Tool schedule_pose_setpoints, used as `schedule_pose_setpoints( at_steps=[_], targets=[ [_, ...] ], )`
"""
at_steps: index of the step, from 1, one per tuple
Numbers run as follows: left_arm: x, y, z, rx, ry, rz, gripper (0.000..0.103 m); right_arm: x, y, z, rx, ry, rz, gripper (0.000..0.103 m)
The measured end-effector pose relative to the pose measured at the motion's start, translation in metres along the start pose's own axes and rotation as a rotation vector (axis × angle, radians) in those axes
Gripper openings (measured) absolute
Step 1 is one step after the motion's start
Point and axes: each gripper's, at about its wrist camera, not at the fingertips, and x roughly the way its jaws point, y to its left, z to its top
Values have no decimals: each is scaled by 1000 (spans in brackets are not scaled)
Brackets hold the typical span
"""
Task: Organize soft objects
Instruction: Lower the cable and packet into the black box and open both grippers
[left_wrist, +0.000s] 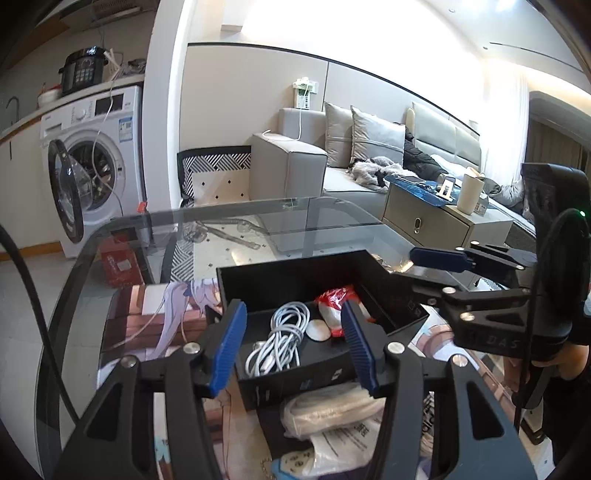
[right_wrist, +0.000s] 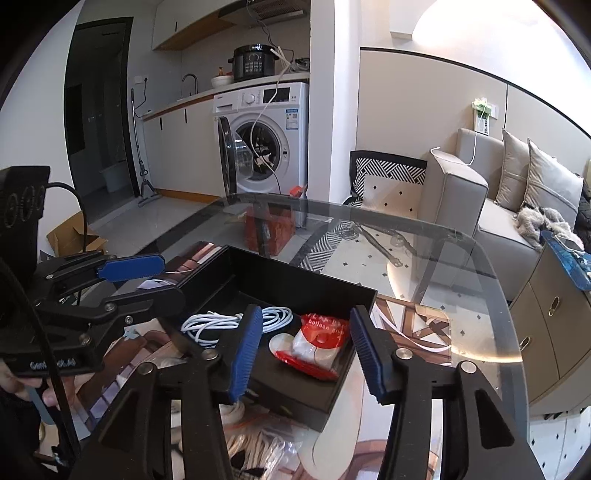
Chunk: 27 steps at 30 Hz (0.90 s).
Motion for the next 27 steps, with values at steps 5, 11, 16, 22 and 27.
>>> schedule_pose_setpoints(
  at_steps=[5, 11, 16, 22, 27],
  targets=[
    [-8, 10, -2, -61, 33, 26, 55, -27, -4, 0, 19, -40, -7, 86],
    [-24, 13, -1, -66, -3, 58, 56, -59, -20, 8, 37, -82, -14, 96],
    [-36, 11, -1, -55, -26, 94, 63, -85, -31, 11, 31, -103, -22, 102],
    [-52, 9, -9, -40, -75, 148, 102, -103, -34, -8, 49, -92, 3, 103],
    [-58, 8, -21, -26, -53, 177, 103, -103, -27, -35, 49, -60, 17, 103]
  ],
)
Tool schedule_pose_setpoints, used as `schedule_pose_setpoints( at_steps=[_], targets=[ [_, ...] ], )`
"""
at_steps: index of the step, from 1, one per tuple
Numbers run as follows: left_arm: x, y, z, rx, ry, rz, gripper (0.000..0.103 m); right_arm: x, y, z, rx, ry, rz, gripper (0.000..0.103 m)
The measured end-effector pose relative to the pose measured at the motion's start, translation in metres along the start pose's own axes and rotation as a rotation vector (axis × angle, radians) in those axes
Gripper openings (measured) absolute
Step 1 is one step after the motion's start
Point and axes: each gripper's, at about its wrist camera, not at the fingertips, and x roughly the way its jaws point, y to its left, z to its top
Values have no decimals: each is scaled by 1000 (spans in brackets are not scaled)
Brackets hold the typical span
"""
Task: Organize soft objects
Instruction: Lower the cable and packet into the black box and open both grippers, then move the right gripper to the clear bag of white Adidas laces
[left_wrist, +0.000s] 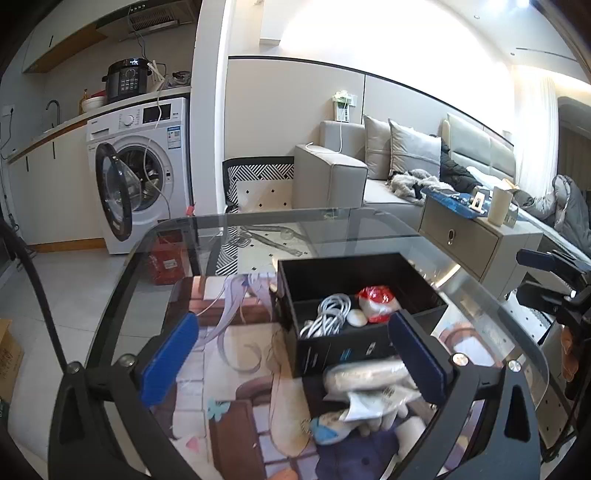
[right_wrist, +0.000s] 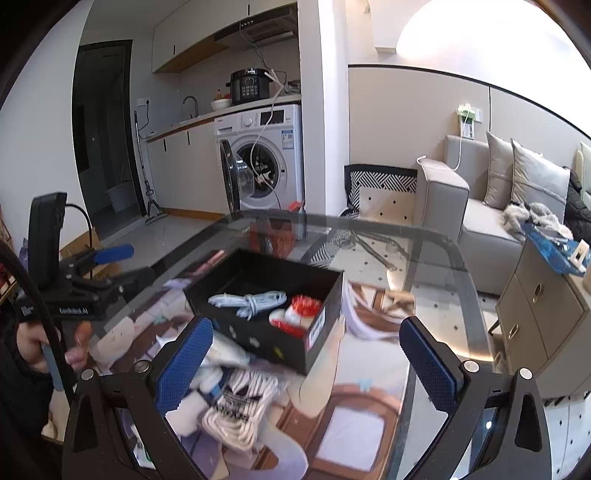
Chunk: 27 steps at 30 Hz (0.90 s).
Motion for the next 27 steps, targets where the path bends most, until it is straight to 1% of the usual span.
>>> schedule_pose_setpoints(
  at_steps=[4, 8, 13, 17, 20, 23, 27],
  targets=[
    [-6, 3, -9, -3, 14, 12, 103, 3, -2, -18, 44, 23, 4, 103],
    [-12, 5, -19, -6, 26, 19, 103, 0, -5, -31, 83, 23, -1, 103],
    [-18, 5, -34, 1, 49, 28, 103, -8, -3, -41, 72, 31, -34, 103],
    [-21, 7, -41, -7, 58, 32, 103, -11, -2, -47, 89, 53, -39, 103],
    [-22, 6, -44, -6, 64, 29, 103, -18, 1, -49, 114, 44, -28, 103],
    [-23, 4, -48, -1, 66, 25, 103, -22, 8, -53, 104, 38, -31, 103],
    [-25, 2, -51, 1, 67, 22, 103, -18, 14, -58, 85, 60, -38, 103]
  ],
)
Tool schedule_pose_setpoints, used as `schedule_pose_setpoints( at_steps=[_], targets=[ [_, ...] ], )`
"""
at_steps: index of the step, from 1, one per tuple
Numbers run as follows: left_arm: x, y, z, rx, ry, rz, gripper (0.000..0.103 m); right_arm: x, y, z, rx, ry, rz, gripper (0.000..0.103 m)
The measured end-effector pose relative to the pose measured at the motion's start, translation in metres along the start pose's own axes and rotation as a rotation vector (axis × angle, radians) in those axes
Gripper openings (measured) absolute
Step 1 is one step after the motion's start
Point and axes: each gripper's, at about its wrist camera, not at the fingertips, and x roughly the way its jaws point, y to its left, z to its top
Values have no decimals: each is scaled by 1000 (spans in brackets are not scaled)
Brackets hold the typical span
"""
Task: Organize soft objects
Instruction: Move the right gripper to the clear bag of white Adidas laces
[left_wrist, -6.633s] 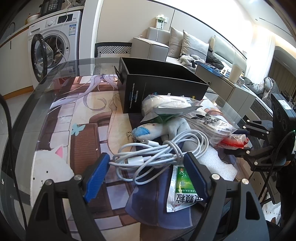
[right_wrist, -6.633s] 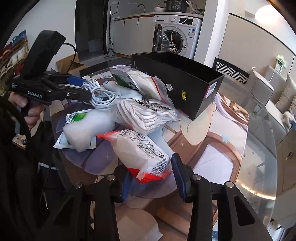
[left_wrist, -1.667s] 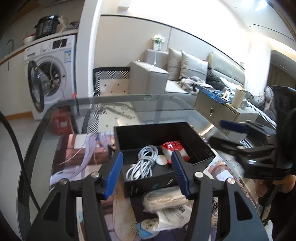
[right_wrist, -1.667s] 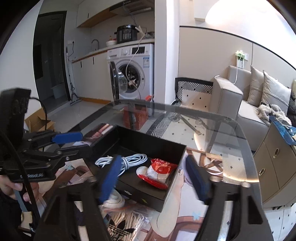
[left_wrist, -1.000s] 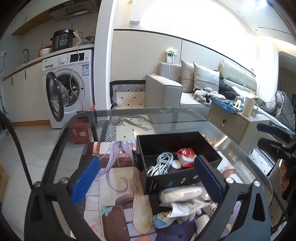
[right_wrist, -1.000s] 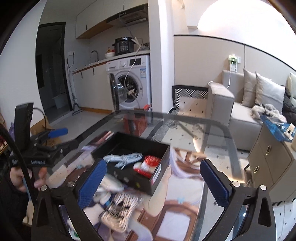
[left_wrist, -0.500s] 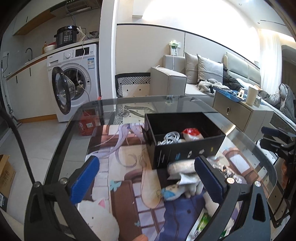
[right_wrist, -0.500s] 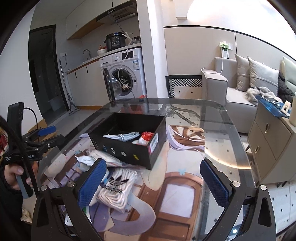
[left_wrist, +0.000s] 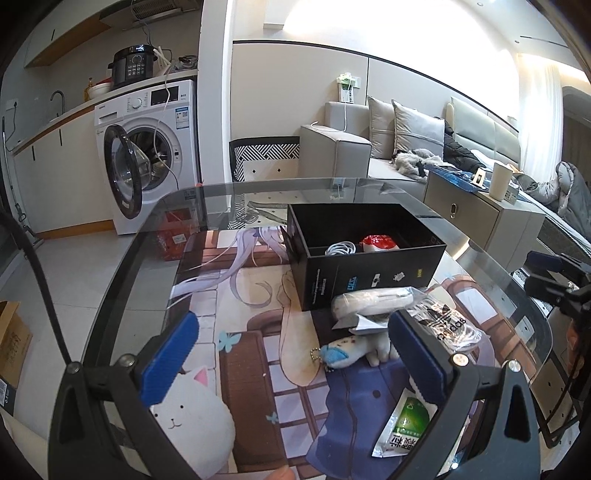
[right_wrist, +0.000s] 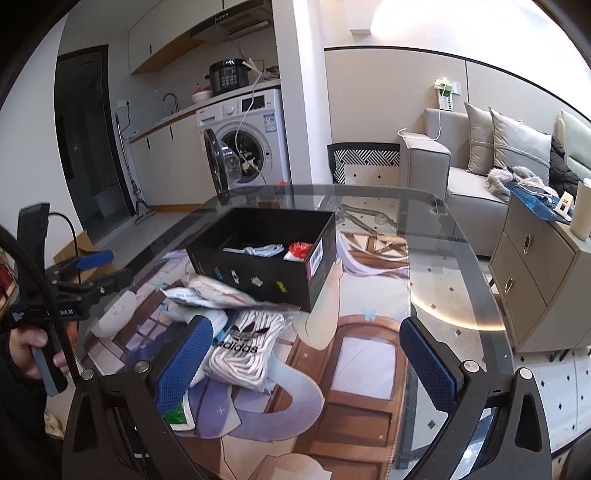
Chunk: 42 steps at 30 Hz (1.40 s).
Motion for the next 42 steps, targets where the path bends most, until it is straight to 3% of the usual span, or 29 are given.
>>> schedule_pose_setpoints(
  at_steps=[27, 35, 42],
  targets=[
    [21, -7, -16, 31, 52, -15, 103, 82, 30, -20, 34, 185, 79, 103],
    [24, -4, -17, 27, 59, -14, 103, 104, 37, -18, 22, 241, 44, 103],
    [28, -1, -18, 26, 64, -10, 103, 105, 18, -23, 42, 269, 6, 103]
  ],
)
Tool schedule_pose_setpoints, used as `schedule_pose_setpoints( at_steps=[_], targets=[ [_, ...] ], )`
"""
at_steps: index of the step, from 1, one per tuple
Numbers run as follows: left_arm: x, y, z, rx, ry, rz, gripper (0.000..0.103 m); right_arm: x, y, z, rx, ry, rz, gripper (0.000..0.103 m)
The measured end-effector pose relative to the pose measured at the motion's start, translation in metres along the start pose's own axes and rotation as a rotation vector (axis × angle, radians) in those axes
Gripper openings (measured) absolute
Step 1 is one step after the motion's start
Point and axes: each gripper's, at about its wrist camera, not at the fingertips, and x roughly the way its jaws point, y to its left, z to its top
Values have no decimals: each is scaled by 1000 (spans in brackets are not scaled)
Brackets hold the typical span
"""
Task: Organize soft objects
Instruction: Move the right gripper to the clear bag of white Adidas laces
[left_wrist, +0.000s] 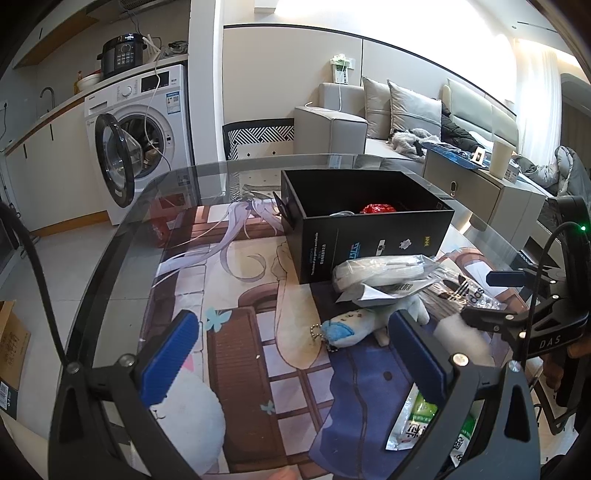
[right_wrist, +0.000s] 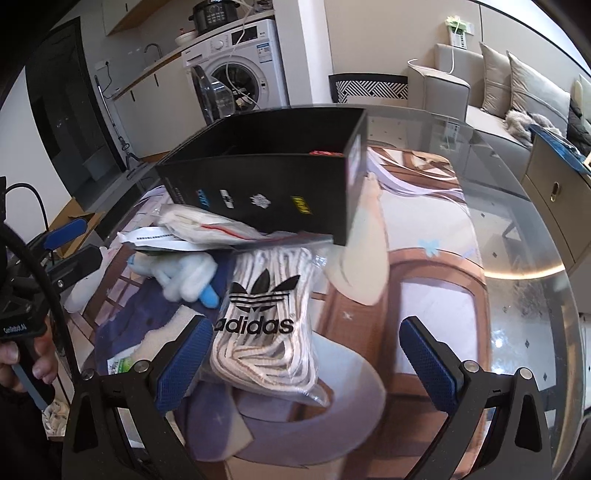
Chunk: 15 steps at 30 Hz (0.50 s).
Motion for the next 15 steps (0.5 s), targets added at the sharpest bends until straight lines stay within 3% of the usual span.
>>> schedule_pose_setpoints(
  at_steps=[10, 15],
  targets=[
    [-1, -1, 0, 7, -1, -6, 103, 8, 8, 3, -61, 13, 1, 102],
    [-1, -2, 1, 7, 0, -6, 103, 12, 13, 2, -91, 18, -6, 84]
  ],
)
